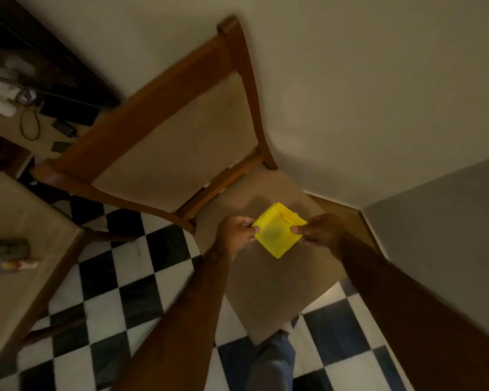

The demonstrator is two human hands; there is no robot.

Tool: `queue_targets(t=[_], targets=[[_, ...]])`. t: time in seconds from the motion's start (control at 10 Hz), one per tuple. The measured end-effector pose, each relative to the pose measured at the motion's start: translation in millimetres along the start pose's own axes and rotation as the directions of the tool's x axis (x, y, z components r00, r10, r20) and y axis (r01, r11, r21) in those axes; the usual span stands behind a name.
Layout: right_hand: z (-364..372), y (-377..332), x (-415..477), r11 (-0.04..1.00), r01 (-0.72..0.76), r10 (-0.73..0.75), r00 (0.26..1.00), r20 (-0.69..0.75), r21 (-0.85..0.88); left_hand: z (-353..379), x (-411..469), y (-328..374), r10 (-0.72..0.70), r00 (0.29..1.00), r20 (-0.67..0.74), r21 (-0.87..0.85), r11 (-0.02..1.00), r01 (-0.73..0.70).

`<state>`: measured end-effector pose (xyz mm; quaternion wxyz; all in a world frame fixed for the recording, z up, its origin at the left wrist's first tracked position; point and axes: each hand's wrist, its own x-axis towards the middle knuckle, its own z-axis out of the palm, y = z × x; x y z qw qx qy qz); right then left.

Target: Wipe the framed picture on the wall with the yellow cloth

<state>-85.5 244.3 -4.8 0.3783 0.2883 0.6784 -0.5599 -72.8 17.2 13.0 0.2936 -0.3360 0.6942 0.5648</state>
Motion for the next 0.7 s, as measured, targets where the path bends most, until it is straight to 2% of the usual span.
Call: queue_targets(t=[0.1, 0.2, 0.3, 0.4, 0.5, 0.6, 0.7], targets=[[8.1, 29.1, 32.7, 0.998, -0.049, 0.05, 0.999, -0.016, 0.029, 9.2, 31.6, -29.1, -0.022, 0.999, -0.035, 0.046, 0.999, 0.023], [18.9, 60.1, 67.7, 0.988, -0.147, 0.146, 0.989, 0.028, 0.042, 20.0, 63.5, -60.8, -0.037, 0.995, -0.097, 0.149, 0.988, 0.051], [24.6, 78.0, 88.1, 0.982, -0.177, 0.177, 0.984, 0.007, 0.071, 27.7, 82.4, -75.2, 0.01, 0.991, -0.133, 0.274, 0.961, 0.027], [34.4, 96.3, 101.3, 0.991, -0.13, 0.132, 0.988, -0.078, 0.028, 36.6, 99.6, -89.1, 0.141, 0.978, -0.153, 0.532, 0.846, -0.038], [38.8, 98.4, 100.5, 0.972, -0.007, -0.024, 0.992, -0.126, -0.237, 40.9, 100.0, -88.4, 0.229, 0.965, -0.125, 0.713, 0.698, -0.073], [37.0, 82.7, 80.8, 0.777, 0.124, -0.308, 0.93, -0.2, -0.617, 47.9, 88.4, -76.6, 0.37, 0.929, -0.014, 0.911, 0.388, -0.141], [26.9, 69.4, 63.1, 0.569, 0.141, -0.48, 0.857, -0.189, -0.81, 45.9, 73.4, -63.5, 0.484, 0.867, 0.122, 0.929, 0.252, -0.272]])
